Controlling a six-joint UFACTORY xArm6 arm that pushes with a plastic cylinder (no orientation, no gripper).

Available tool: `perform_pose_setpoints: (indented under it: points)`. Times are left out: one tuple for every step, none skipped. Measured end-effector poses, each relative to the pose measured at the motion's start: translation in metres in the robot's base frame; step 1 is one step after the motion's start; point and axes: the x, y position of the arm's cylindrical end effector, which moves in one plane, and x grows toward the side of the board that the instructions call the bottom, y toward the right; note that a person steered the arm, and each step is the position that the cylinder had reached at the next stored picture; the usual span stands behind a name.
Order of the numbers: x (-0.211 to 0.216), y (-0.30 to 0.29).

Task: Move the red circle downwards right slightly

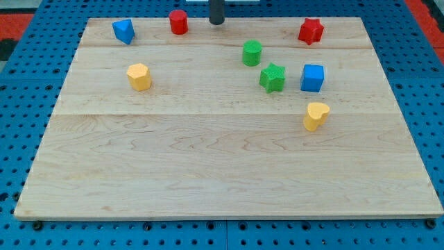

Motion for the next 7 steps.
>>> perform_pose_setpoints:
  points:
    - [0.001, -0.013]
    - [0.011, -0.047]
    - [0.038, -0.054]
    - [0.067, -0.078]
    - [0.067, -0.155]
    - [0.011, -0.167]
    - [0.003, -0.123]
